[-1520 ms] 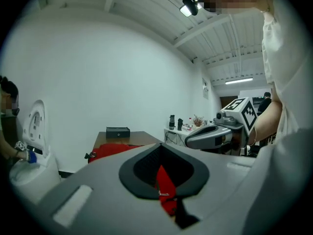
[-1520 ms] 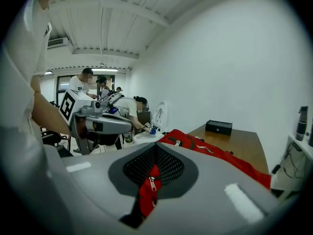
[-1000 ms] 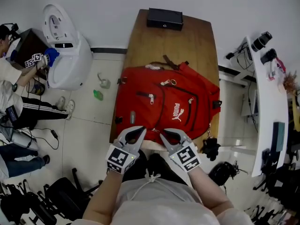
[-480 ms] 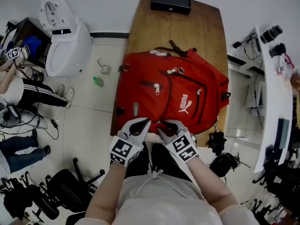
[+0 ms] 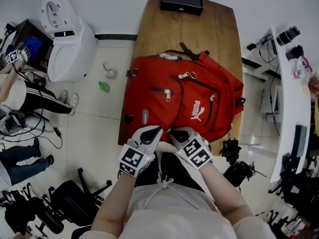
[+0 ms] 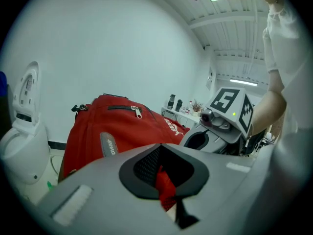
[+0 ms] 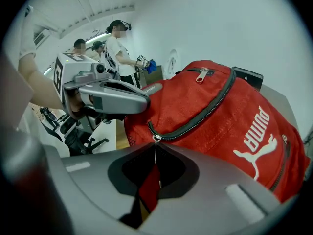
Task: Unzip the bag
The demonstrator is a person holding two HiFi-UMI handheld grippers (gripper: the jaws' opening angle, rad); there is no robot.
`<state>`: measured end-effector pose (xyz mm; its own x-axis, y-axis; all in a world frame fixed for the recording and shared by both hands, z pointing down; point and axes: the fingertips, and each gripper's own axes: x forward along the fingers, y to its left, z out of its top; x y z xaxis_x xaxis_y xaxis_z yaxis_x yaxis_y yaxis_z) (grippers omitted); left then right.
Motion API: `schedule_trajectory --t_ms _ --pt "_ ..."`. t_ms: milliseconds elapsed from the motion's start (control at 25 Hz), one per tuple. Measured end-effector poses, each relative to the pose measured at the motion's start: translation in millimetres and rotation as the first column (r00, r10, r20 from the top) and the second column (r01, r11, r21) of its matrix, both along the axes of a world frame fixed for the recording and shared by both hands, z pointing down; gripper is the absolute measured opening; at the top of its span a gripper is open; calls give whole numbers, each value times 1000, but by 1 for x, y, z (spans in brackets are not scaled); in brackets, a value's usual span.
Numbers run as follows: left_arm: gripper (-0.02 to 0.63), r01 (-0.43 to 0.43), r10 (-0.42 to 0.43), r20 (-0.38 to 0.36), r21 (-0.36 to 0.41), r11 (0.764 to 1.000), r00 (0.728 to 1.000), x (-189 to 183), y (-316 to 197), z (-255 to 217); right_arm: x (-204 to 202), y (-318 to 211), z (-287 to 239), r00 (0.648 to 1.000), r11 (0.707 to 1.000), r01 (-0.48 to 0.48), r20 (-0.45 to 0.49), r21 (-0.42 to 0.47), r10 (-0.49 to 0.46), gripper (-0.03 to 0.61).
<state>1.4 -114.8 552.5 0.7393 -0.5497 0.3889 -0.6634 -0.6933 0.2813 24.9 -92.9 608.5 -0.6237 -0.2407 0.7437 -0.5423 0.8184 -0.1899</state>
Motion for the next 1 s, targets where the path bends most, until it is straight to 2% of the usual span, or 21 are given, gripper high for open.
schedule_trajectory --t_ms 200,400,600,800,1000 --pt "6 -25 25 16 -7 1000 1000 9 -3 -3 6 7 -12 997 998 -2 77 -67 7 15" --pt "6 -23 25 27 -86 996 999 16 -7 8 14 9 -25 993 989 72 100 -128 -59 11" --pt "6 -27 33 55 -112 993 998 21 -8 14 22 3 -29 988 985 154 18 -81 -153 9" --pt "6 -43 58 101 -147 988 993 24 -8 22 30 -4 -23 977 979 195 -76 -51 -199 9" --pt "6 -64 84 97 -190 980 992 25 -6 27 40 -13 -18 937 956 294 -201 3 -287 9"
